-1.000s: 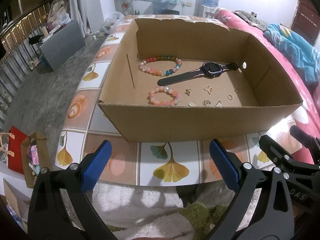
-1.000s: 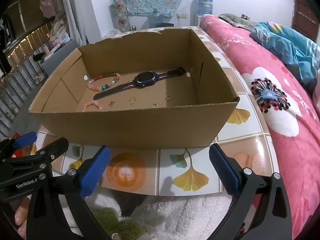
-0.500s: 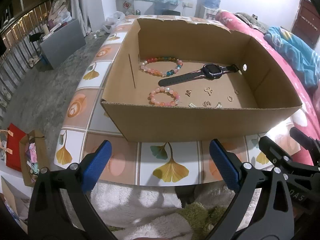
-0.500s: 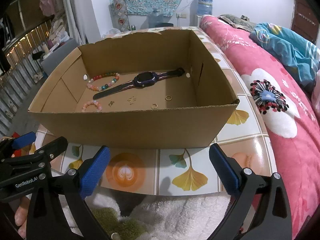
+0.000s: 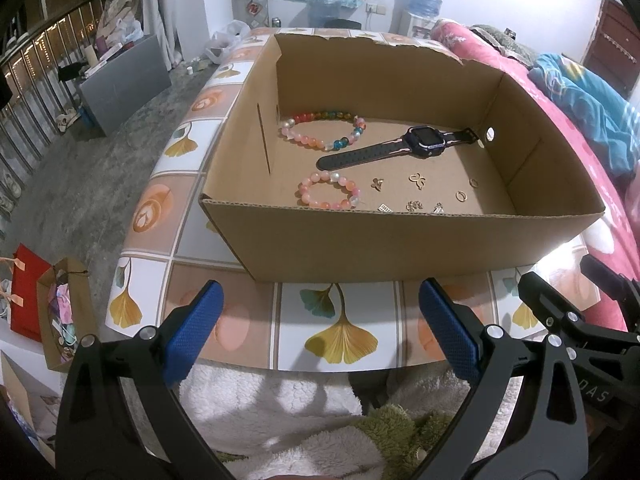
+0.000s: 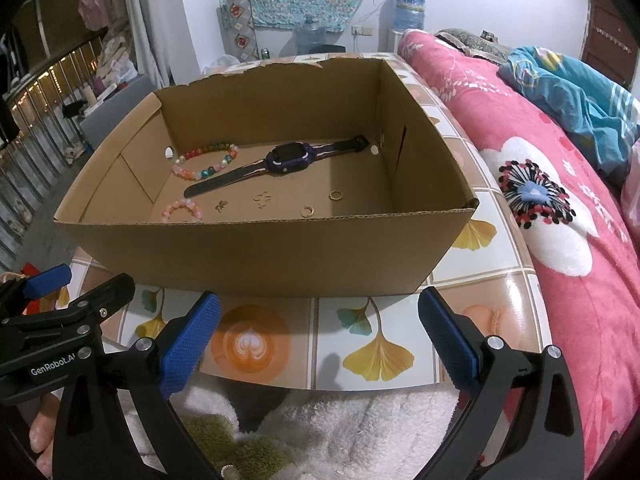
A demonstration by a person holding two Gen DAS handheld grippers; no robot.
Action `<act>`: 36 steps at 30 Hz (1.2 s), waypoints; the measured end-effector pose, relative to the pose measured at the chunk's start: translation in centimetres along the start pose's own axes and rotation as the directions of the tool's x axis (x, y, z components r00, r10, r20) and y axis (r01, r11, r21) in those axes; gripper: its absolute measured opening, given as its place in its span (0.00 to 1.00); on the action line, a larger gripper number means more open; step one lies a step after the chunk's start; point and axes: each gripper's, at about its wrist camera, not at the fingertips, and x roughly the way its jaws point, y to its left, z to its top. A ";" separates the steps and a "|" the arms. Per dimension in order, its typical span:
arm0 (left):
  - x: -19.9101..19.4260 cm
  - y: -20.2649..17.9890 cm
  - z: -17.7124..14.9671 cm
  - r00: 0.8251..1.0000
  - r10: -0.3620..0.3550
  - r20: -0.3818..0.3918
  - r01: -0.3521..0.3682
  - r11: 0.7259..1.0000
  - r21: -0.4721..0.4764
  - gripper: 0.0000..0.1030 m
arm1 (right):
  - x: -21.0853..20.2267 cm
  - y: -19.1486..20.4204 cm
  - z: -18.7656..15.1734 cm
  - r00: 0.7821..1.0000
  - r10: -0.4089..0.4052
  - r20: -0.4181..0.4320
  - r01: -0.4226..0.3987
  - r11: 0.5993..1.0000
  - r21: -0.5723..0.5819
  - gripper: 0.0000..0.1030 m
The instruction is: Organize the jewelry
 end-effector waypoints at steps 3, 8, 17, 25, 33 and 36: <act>0.0 0.0 0.0 1.000 -0.001 -0.003 0.001 1.000 0.000 0.92 | 0.0 0.0 0.0 1.000 0.001 -0.002 -0.001 1.000 0.000 0.94; 0.1 0.1 -0.2 1.000 0.003 -0.007 -0.003 1.000 -0.002 0.92 | 0.1 0.0 0.0 1.000 -0.003 -0.007 0.003 1.000 -0.001 0.94; 0.2 0.0 -0.2 1.000 0.006 -0.007 -0.006 1.000 -0.002 0.92 | 0.2 0.0 -0.2 1.000 -0.003 -0.009 0.003 1.000 0.000 0.94; 0.2 -0.1 -0.2 1.000 0.007 -0.008 -0.007 1.000 -0.003 0.92 | 0.4 -0.1 -0.3 1.000 -0.003 -0.012 0.003 1.000 0.003 0.94; 0.2 -0.1 -0.2 1.000 0.007 -0.010 -0.007 1.000 -0.003 0.92 | 0.5 -0.2 -0.4 1.000 -0.001 -0.014 0.001 1.000 0.006 0.94; 0.2 -0.1 -0.2 1.000 0.007 -0.009 -0.007 1.000 -0.003 0.92 | 0.6 -0.2 -0.5 1.000 0.000 -0.016 0.001 1.000 0.009 0.94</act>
